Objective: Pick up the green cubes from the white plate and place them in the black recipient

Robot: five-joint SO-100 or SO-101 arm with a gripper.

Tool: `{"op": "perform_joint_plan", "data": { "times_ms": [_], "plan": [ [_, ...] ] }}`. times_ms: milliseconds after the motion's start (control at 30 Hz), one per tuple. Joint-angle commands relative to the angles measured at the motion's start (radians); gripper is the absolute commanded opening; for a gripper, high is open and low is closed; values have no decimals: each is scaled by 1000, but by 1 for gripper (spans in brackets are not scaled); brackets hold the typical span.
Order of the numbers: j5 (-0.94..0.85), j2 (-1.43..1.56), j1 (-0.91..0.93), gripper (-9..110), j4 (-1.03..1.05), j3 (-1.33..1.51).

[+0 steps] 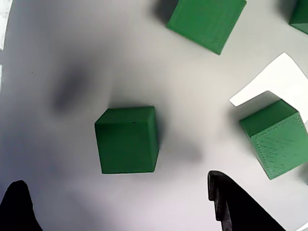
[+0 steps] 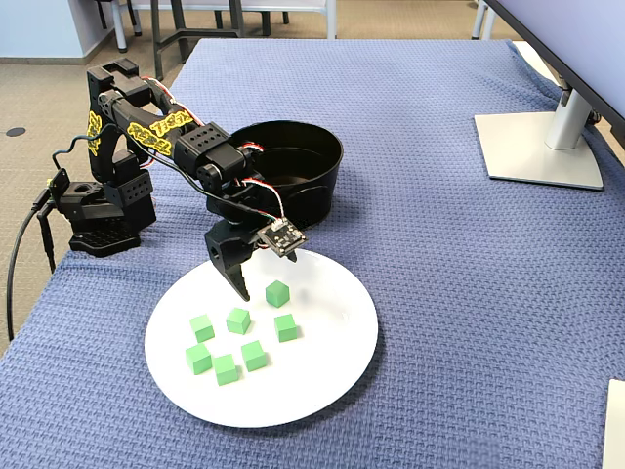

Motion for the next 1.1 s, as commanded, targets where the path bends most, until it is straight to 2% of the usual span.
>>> {"op": "perform_joint_plan", "data": {
  "times_ms": [0,667,900,1067],
  "plan": [
    [2,-6,-15,43,-31,-86],
    [9,-87,-38,36,-46,-164],
    [17,-87,-38,7,-72,-147],
    [21,-87,-43,0,-91,-124]
  ]
}}
